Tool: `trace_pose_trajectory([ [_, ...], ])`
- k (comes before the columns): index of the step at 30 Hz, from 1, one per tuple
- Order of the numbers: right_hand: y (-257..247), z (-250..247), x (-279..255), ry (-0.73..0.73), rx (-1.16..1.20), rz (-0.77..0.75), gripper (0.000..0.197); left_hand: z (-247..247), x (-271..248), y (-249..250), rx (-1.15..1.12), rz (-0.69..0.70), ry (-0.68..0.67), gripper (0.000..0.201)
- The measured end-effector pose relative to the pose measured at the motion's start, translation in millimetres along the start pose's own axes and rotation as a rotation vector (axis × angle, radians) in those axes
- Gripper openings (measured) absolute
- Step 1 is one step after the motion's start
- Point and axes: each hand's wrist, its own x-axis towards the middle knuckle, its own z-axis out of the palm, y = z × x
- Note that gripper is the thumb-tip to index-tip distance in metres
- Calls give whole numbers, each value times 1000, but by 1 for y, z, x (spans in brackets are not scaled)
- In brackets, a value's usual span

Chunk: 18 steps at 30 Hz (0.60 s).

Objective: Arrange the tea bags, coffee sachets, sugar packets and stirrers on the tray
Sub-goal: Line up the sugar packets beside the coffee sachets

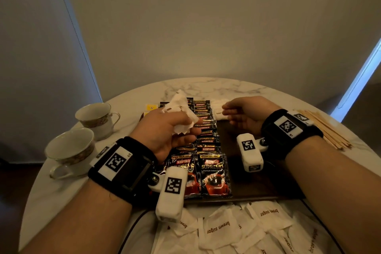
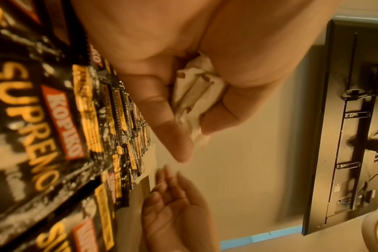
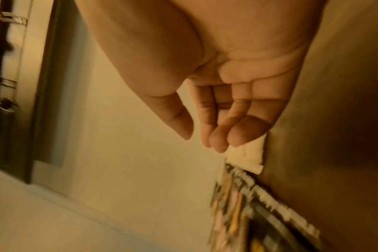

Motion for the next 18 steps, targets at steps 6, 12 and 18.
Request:
trace_pose_trajectory([
  [6, 4, 19, -61, -397, -58, -242, 34, 8, -9, -1, 114, -36, -137, 25],
  [12, 15, 33, -77, -315, 27, -314, 10, 14, -18, -4, 245, -102, -270, 28],
  [18, 15, 28, -75, -230, 266, -241, 19, 11, -15, -3, 235, -89, -244, 29],
])
